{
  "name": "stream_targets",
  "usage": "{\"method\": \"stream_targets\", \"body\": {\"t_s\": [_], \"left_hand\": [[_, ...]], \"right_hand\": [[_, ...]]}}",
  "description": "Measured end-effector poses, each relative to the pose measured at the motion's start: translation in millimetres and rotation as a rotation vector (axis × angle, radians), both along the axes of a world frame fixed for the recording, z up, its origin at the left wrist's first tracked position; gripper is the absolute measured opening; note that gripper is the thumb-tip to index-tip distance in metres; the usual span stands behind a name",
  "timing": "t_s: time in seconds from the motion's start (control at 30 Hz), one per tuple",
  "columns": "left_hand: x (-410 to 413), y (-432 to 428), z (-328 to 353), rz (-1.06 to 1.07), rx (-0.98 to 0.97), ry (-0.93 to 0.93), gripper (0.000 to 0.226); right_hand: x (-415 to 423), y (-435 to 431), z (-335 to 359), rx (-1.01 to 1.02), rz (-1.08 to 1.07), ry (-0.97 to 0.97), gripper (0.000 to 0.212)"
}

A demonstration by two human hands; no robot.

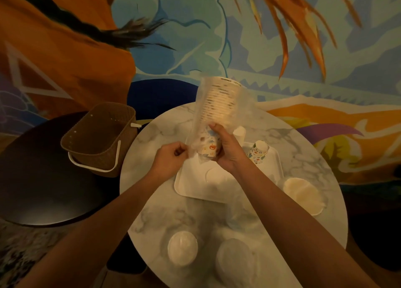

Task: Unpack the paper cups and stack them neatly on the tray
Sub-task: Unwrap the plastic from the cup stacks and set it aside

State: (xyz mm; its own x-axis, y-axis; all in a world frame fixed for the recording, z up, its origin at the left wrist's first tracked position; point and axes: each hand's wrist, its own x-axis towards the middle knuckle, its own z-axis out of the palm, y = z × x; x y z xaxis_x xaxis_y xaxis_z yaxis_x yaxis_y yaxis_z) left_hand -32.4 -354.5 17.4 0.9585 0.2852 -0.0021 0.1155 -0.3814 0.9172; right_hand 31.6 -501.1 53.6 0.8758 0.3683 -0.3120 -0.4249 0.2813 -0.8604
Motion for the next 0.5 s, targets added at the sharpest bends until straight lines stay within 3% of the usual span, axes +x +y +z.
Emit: {"method": "stream_targets", "body": {"t_s": [0.13, 0.27, 0.37, 0.5], "left_hand": [[-4.2, 7.9, -1.8, -0.013, 0.093, 0.014, 0.008], [14.9, 12.6, 35.3, 0.126, -0.283, -0.136, 0.032], [25.6, 6.1, 53.4, 0.078, -0.341, -0.151, 0.048], [20.9, -4.6, 45.3, 0.069, -0.398, -0.232, 0.033]], "right_hand": [[0.4, -2.5, -4.1, -0.052, 0.024, -0.035, 0.079], [-2.5, -2.9, -5.4, -0.114, 0.060, -0.079, 0.075], [-5.6, 1.1, -8.7, -0.132, 0.072, -0.095, 0.073], [-4.8, 2.1, -8.4, -0.064, 0.066, -0.064, 0.062]]}}
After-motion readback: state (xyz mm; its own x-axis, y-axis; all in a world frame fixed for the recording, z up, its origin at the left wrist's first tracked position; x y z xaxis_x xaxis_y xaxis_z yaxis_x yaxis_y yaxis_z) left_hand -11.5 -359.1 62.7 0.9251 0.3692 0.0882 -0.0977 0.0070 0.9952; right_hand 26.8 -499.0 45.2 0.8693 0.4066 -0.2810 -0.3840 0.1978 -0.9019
